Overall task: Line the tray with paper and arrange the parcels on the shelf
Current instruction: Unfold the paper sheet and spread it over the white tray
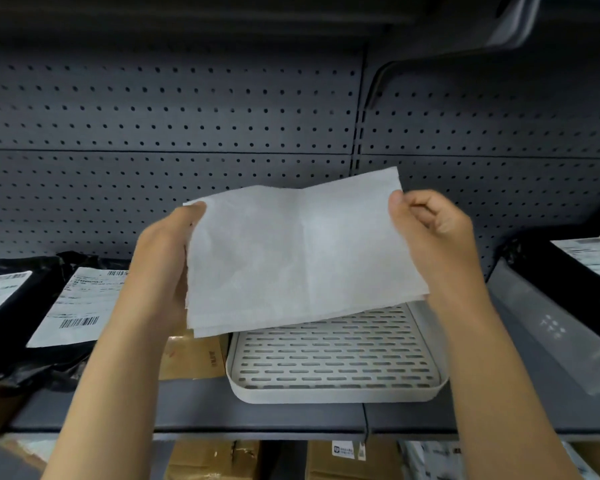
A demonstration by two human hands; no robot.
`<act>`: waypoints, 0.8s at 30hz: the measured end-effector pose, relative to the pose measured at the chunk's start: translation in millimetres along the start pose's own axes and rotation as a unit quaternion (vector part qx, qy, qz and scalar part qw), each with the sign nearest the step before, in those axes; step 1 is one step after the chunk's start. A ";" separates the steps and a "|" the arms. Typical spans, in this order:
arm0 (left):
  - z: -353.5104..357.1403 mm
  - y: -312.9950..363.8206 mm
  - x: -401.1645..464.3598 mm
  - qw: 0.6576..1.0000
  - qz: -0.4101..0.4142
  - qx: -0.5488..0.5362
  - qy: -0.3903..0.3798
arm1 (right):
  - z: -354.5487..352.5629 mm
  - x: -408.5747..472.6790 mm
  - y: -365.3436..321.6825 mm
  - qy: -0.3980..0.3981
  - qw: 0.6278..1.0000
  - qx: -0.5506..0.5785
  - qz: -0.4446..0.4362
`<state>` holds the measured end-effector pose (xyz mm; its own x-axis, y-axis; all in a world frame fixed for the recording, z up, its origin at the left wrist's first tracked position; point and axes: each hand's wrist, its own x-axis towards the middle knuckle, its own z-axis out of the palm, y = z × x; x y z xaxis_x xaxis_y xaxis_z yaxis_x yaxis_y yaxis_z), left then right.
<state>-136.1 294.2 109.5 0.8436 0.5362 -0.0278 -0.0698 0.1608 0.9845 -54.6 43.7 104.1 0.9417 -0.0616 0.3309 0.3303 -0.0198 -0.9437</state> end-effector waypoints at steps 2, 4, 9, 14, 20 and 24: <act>-2.3 -2.5 2.2 1.000 -0.013 -0.011 -0.022 | -9.0 2.6 4.2 0.010 1.000 -0.011 0.010; -2.2 -4.2 3.2 1.000 -0.014 0.000 -0.025 | -15.7 4.5 8.9 0.016 1.000 -0.012 0.021; 3.4 -4.9 2.6 1.000 -0.008 0.020 -0.020 | -25.7 9.5 17.9 0.029 0.999 -0.033 0.030; 11.8 0.9 -2.1 0.999 -0.011 0.010 -0.044 | -21.5 7.0 16.4 0.086 0.994 -0.047 -0.043; 42.6 8.6 -7.7 0.996 0.005 0.029 -0.084 | 24.9 -35.1 -13.4 -0.236 0.939 -0.119 -0.219; 52.0 11.5 -9.5 0.993 0.016 0.053 -0.102 | 48.3 -42.1 -3.4 -0.262 0.930 -0.136 -0.218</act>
<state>-117.2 247.9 130.1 0.9333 0.3579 0.0282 -0.0502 0.0524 0.9974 -92.3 94.6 93.4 0.6473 0.5050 0.5709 0.7274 -0.1853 -0.6608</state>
